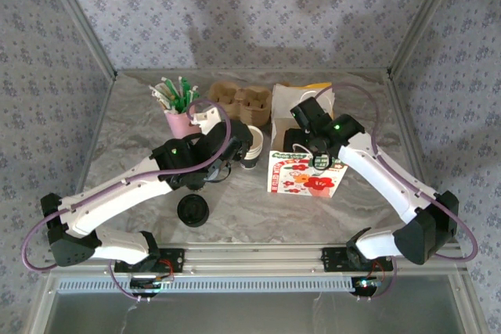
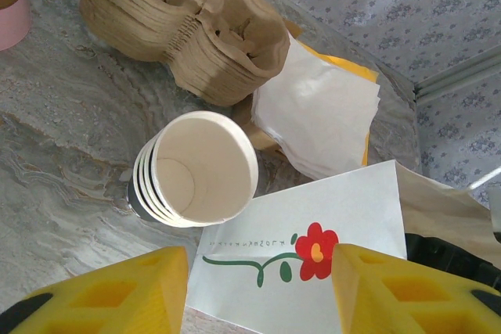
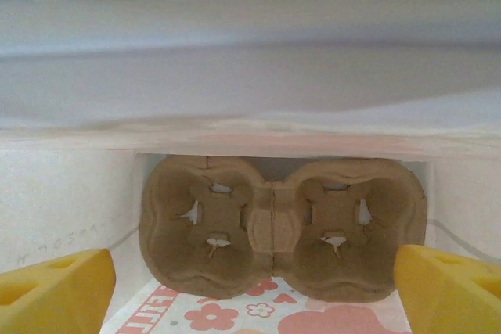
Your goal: Pack the takeout coffee
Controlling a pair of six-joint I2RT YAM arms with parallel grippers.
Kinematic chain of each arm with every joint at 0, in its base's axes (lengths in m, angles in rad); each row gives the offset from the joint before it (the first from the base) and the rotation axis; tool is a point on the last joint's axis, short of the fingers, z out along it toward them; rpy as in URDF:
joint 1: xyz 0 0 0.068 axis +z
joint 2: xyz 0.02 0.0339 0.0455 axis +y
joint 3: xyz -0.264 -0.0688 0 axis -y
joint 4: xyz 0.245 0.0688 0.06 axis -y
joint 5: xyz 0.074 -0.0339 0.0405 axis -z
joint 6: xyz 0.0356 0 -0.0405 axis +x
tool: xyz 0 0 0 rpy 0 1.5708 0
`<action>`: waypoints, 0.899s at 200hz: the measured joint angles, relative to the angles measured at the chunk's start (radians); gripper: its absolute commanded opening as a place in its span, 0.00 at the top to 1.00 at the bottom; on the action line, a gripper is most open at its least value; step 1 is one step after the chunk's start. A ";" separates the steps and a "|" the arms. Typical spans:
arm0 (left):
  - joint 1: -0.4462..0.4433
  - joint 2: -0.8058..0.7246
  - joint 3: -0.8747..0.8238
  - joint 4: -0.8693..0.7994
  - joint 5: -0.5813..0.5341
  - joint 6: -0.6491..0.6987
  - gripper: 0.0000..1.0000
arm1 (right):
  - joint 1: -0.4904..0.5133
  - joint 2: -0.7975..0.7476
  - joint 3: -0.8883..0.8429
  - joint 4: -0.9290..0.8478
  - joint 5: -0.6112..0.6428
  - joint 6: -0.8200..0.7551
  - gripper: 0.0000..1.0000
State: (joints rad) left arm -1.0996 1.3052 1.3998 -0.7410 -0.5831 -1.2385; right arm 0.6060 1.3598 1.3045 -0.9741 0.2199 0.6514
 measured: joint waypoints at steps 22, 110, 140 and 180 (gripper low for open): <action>0.000 0.000 0.000 0.000 0.001 0.000 0.49 | 0.000 0.000 0.016 -0.013 -0.005 -0.006 0.03; 0.000 0.008 0.011 -0.002 0.008 0.000 0.47 | -0.010 -0.029 0.108 -0.123 -0.076 -0.025 0.00; 0.000 0.013 0.014 -0.003 0.008 0.001 0.47 | -0.012 -0.031 0.141 -0.150 -0.083 -0.039 0.00; 0.000 0.013 0.015 -0.003 0.011 0.004 0.47 | -0.013 -0.031 0.188 -0.179 -0.127 -0.058 0.00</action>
State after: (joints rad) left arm -1.0996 1.3182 1.4151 -0.7444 -0.5724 -1.2343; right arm 0.5930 1.3285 1.4921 -1.1530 0.0925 0.5930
